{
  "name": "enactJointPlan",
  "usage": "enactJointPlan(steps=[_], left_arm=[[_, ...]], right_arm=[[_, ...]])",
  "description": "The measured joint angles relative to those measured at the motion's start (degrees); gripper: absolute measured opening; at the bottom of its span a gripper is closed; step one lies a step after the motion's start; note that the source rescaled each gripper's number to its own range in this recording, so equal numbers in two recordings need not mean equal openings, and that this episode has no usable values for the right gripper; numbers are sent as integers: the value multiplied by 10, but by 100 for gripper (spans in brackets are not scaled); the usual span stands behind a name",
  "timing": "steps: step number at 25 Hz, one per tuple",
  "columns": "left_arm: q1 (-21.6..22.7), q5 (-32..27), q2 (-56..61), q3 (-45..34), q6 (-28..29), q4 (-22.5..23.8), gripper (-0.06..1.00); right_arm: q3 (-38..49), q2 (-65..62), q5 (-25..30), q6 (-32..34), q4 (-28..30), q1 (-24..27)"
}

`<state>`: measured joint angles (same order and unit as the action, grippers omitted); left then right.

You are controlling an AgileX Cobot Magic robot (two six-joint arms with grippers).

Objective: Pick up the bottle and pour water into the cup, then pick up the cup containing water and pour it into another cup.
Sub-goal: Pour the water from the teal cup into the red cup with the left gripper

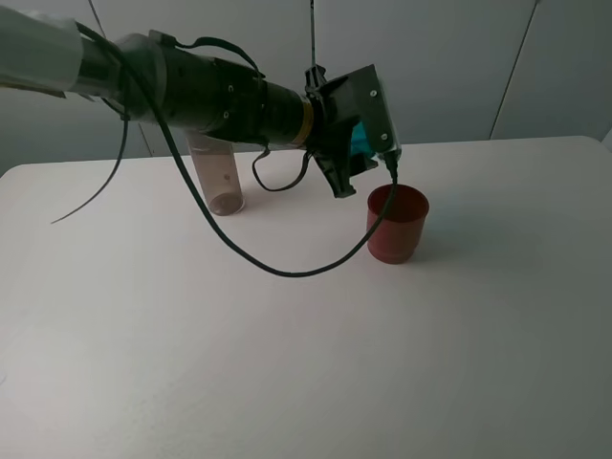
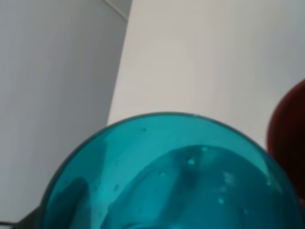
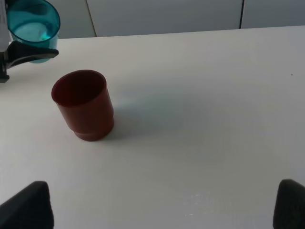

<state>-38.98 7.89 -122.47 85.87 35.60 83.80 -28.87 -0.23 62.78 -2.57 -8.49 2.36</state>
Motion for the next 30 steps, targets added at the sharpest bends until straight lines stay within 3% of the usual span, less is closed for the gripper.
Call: enactJointPlan(steps=[21, 30], left_arm=[[-16, -16, 0, 11, -26, 14, 7], [-26, -37, 0, 11, -29, 54, 7]], right_arm=[[0, 0, 0, 0, 0, 0], [0, 0, 0, 3, 0, 0]])
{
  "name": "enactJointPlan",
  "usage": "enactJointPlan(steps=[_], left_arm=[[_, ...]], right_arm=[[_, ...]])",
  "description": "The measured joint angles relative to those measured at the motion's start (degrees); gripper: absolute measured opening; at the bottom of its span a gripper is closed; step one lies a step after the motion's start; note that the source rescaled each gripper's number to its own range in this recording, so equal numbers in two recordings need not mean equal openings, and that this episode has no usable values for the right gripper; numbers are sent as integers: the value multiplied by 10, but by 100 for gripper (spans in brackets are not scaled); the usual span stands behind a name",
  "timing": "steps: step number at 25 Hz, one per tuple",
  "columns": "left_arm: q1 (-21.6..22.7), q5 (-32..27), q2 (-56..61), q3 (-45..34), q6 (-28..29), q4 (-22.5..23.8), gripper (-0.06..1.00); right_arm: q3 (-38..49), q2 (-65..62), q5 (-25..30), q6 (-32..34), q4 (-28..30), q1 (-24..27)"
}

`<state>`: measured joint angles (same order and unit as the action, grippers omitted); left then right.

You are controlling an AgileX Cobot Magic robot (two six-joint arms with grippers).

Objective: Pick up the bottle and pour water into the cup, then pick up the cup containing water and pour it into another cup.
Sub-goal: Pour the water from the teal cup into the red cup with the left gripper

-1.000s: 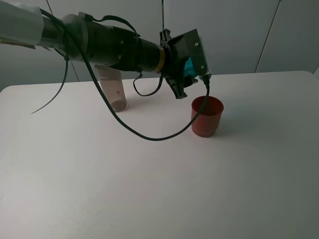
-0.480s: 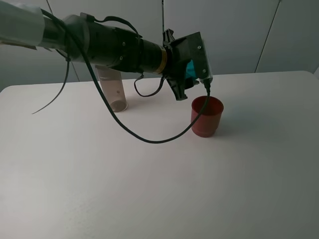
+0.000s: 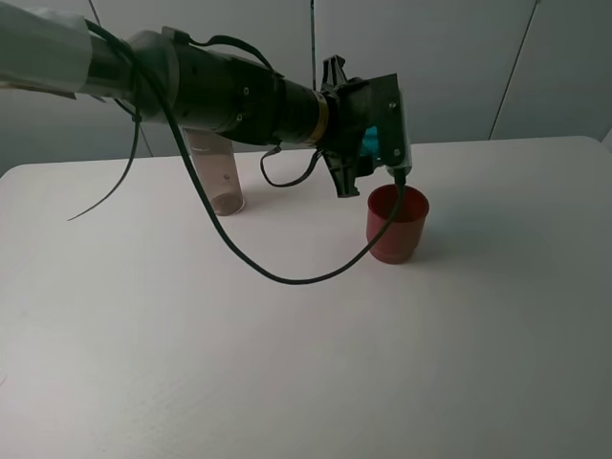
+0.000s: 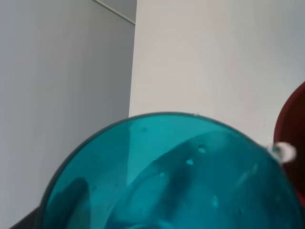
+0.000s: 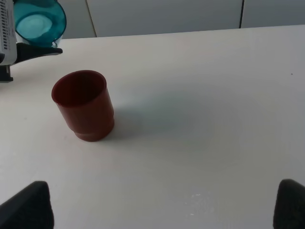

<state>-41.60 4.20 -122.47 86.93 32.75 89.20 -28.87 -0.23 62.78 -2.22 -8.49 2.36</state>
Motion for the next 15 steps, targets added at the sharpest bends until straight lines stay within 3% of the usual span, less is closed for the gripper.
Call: enactJointPlan(steps=[15], left_arm=[[-16, -42, 0, 0, -28, 6, 7]], right_arm=[[0, 0, 0, 0, 0, 0]])
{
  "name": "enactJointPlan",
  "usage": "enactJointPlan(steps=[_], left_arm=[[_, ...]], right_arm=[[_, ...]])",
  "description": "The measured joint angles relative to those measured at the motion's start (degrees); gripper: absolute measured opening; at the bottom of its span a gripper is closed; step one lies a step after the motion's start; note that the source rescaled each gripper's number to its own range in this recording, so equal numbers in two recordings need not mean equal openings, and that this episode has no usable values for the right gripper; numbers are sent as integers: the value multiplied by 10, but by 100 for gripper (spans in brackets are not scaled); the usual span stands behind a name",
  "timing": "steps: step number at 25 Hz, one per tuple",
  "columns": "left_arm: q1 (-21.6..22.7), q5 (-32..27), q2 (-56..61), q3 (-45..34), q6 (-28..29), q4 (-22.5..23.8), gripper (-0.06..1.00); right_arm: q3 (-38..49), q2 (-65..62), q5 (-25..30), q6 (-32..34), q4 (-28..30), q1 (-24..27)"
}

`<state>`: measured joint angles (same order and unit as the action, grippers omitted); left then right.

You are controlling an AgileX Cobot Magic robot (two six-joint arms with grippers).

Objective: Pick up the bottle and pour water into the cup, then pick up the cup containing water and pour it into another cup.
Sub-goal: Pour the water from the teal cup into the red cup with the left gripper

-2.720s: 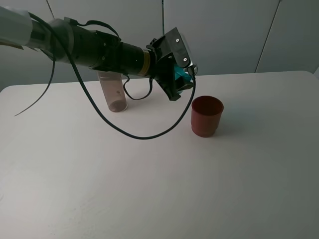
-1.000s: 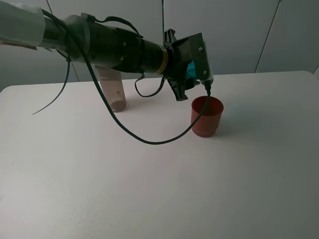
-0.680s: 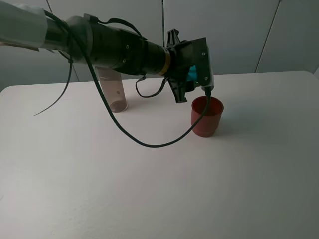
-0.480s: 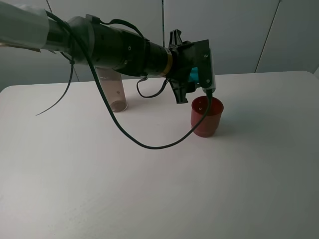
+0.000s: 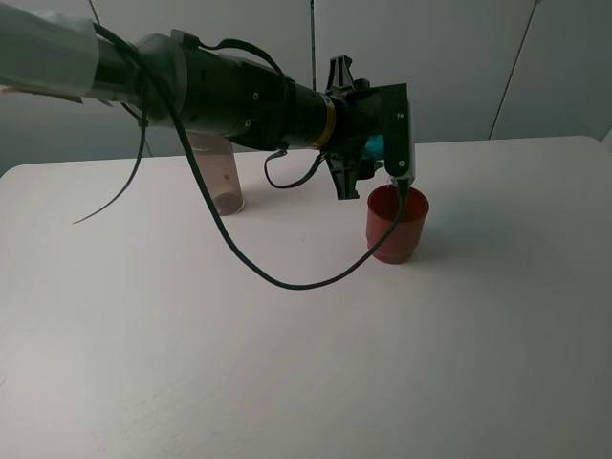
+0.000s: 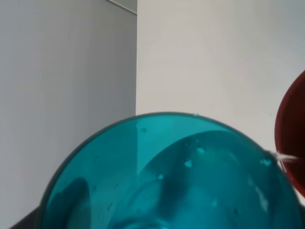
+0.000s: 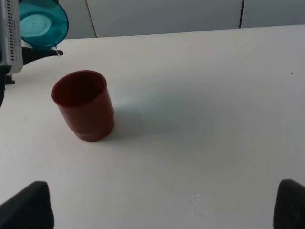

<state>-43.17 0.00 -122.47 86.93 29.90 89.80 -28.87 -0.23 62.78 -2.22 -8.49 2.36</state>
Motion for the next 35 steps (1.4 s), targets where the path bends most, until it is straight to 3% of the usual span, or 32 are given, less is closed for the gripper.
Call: enactJointPlan(steps=[16, 35], left_arm=[[-12, -22, 0, 0, -71, 10, 7], [-26, -50, 0, 0, -104, 39, 7]], right_arm=[[0, 0, 0, 0, 0, 0], [0, 0, 0, 0, 0, 0]])
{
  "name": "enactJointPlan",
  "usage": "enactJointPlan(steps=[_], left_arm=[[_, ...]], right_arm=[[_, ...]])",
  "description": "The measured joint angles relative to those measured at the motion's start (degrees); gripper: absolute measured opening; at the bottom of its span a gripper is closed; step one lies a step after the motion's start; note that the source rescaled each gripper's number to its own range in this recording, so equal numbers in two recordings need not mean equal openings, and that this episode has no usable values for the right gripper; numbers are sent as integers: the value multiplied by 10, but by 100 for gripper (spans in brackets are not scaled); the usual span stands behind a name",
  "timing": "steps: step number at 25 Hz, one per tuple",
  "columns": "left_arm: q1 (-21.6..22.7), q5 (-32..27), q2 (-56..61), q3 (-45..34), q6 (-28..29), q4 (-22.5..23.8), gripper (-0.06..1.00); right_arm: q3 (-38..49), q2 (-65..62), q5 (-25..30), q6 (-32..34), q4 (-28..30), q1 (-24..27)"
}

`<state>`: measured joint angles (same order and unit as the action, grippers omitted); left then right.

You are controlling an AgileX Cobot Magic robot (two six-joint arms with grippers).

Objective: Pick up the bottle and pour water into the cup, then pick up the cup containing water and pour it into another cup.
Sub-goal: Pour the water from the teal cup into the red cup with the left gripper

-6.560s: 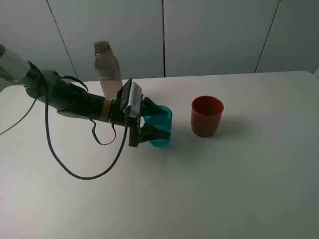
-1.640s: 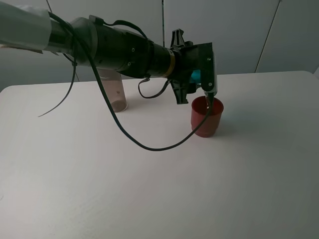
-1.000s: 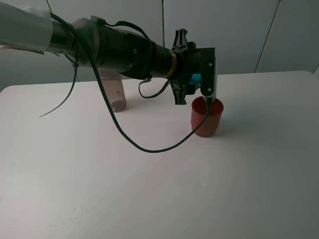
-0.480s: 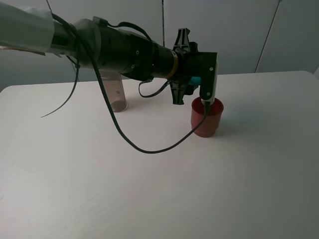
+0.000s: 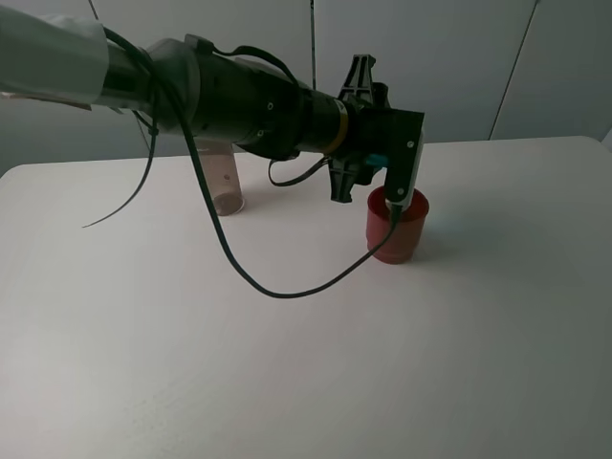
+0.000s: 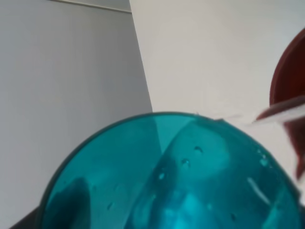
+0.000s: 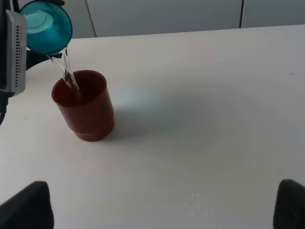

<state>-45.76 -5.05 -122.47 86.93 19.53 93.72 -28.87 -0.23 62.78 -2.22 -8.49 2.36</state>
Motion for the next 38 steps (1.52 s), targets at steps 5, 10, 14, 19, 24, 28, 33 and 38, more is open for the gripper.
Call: enactJointPlan(steps=[5, 10, 14, 19, 24, 28, 33, 38], left_arm=[[0, -9, 0, 1, -2, 8, 7], [0, -10, 0, 1, -2, 14, 7], [-1, -10, 0, 1, -4, 21, 7], [-7, -17, 0, 1, -28, 23, 7], [-7, -25, 0, 1, -36, 24, 7], [-12, -31, 0, 1, -45, 24, 7], [-14, -40, 0, 1, -49, 24, 7], [-17, -51, 0, 1, -51, 32, 7]], right_arm=[[0, 0, 0, 0, 0, 0], [0, 0, 0, 0, 0, 0], [0, 0, 0, 0, 0, 0], [0, 0, 0, 0, 0, 0], [0, 0, 0, 0, 0, 0], [0, 0, 0, 0, 0, 0], [0, 0, 0, 0, 0, 0], [0, 0, 0, 0, 0, 0]])
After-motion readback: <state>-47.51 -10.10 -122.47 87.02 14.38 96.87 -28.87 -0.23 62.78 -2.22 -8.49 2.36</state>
